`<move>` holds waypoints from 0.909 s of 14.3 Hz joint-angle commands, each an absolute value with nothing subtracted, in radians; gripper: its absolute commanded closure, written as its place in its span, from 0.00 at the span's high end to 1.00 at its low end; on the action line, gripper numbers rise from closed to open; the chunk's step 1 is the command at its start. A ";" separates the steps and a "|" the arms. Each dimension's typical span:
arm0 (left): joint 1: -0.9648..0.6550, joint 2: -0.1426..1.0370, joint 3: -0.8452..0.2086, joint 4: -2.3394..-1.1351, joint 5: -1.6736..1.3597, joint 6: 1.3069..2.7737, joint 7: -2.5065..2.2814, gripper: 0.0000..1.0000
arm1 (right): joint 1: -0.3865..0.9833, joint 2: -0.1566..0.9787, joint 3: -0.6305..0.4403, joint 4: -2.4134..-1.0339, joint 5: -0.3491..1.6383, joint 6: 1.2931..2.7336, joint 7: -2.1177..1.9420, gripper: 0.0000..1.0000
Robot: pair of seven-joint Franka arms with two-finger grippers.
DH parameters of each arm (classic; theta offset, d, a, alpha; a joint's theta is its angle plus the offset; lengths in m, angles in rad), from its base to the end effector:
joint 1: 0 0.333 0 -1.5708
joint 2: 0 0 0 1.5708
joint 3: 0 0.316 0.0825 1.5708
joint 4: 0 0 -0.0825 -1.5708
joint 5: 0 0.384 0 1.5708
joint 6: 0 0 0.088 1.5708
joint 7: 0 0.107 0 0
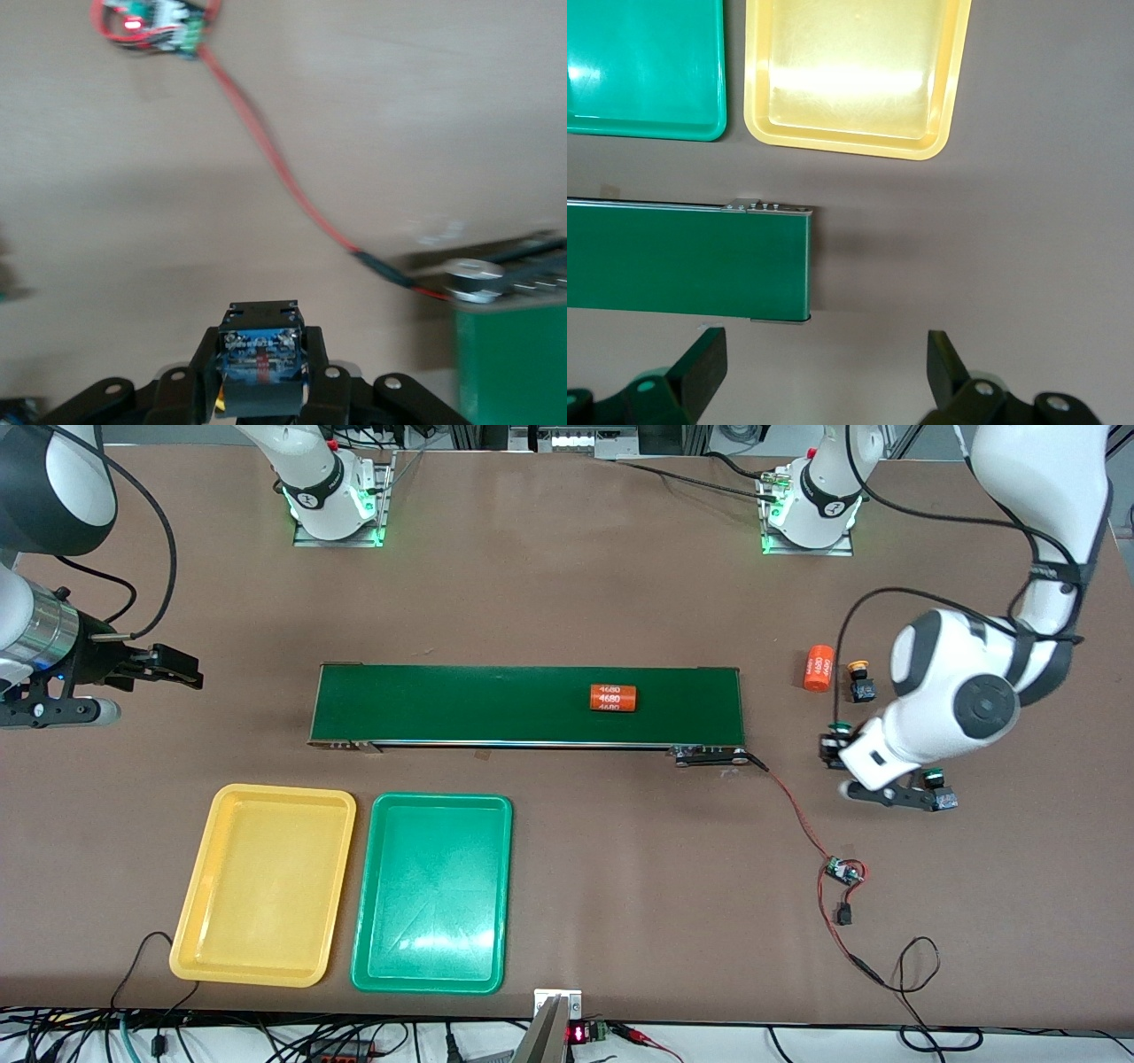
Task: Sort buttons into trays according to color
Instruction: 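Carry the green button to the belt and release it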
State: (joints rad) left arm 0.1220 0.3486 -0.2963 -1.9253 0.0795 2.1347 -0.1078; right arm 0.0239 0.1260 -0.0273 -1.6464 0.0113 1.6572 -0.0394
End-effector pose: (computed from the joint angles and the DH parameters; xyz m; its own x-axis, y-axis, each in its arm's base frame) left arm 0.5972 -0.0940 0.3067 0.9868 -0.1031 -0.1247 -0.1007 -0.9946 0.0252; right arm 0.5894 -0.0001 0.5237 0.9928 0.0349 -0.1145 0.0337 -0.9994 -0.0122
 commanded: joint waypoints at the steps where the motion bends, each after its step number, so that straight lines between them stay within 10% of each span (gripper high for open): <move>1: 0.097 0.258 -0.363 -2.014 0.064 2.135 -0.248 0.00 | 0.017 0.135 -0.028 -1.628 0.029 1.651 -0.043 1.00; 13: 0.006 0.316 -0.477 -2.054 0.054 2.259 -0.362 0.01 | 0.018 0.117 -0.028 -1.663 0.026 1.646 -0.041 1.00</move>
